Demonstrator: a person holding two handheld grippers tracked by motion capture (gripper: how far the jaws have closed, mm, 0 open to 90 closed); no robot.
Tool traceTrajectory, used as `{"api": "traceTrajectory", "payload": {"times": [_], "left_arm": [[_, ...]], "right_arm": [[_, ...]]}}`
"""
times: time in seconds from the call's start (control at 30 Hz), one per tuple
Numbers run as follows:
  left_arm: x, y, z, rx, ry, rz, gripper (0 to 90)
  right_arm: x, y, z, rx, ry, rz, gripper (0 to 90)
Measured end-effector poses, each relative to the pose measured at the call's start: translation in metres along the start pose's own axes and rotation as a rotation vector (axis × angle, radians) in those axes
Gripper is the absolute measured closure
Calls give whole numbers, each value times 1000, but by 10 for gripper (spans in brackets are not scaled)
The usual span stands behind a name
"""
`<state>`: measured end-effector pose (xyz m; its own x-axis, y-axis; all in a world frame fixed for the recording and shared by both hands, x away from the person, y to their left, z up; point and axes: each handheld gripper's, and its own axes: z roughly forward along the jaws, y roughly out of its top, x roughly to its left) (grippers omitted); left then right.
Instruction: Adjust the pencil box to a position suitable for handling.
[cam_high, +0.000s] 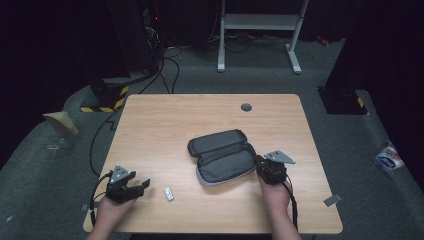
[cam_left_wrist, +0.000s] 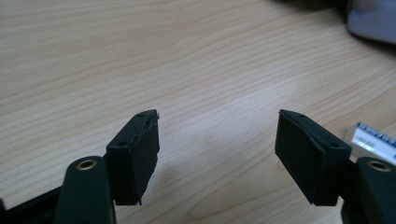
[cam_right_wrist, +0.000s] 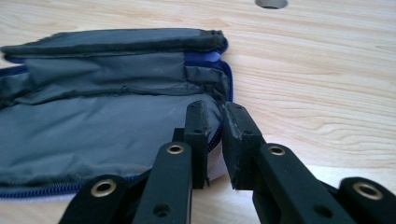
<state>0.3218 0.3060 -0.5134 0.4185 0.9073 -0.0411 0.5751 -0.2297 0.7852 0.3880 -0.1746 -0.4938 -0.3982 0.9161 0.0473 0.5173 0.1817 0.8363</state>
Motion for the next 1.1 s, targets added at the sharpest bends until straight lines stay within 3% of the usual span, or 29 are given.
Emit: {"api": "traceTrajectory", "payload": {"times": [0.13,0.23,0.37,0.57,0.8,0.9,0.93,1.0,1.1], "left_arm": [[-10,8,4,-11,-27,1,314],[-17,13,6,-14,-30,29,322],[-39,25,11,-35,-85,63,330],[-70,34,20,-21,-135,133,258],[-97,44,35,-27,-182,146,265],[-104,46,40,-29,-197,135,278],[-111,49,43,-26,-192,160,279],[-119,50,46,-21,-215,166,279],[-126,51,49,-11,-217,197,283]], "right_arm": [[7,-3,-6,-6,30,5,774],[11,-4,-9,-13,40,6,767],[18,-5,-12,-18,61,-18,736],[23,-7,-14,-12,83,-27,708],[28,-7,-18,-11,111,-42,666],[27,-7,-22,-33,108,-32,648],[26,-7,-23,-43,101,-31,649],[21,-6,-24,-45,106,-25,674],[17,-6,-22,-33,100,-27,702]]}}
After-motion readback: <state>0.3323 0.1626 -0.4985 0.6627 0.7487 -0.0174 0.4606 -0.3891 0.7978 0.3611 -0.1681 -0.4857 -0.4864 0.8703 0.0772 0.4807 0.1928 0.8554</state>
